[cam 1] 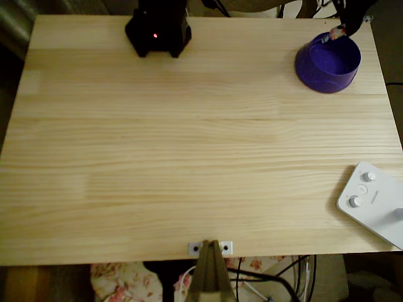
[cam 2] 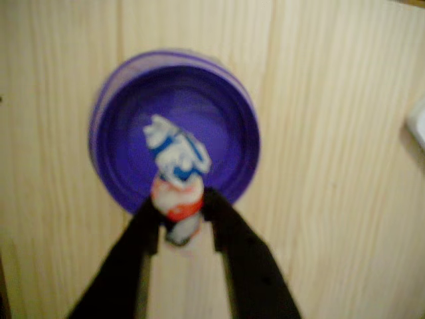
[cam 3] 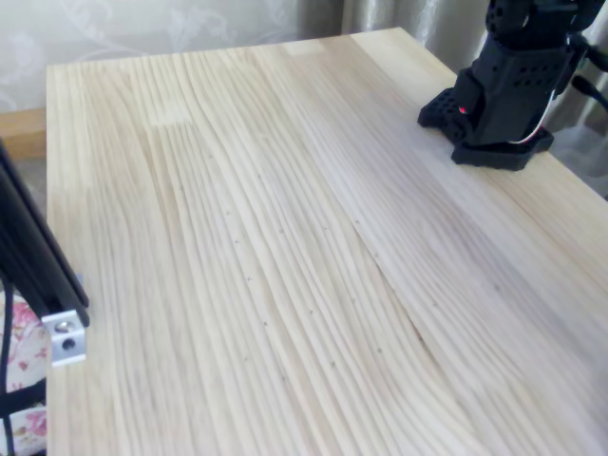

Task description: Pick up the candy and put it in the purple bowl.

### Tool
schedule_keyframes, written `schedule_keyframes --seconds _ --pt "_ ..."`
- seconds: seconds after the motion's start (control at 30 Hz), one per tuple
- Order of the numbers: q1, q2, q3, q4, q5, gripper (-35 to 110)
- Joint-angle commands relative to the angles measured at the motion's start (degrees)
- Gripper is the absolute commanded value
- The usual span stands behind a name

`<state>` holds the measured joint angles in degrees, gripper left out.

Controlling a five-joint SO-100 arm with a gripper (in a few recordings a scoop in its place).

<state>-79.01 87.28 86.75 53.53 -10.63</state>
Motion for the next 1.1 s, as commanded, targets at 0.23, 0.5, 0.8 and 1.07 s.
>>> schedule_keyframes --seconds 0.23,0.5,0.8,1.07 --pt "-0.1 -3.3 -12.4 -1.2 -0.9 0" --pt "0.9 -2.4 -9.8 -1.8 -1.7 5" --pt "1.5 -1.1 -8.8 -1.9 -3.3 16" --pt "2.4 0.9 -6.9 -1.9 -4.0 17"
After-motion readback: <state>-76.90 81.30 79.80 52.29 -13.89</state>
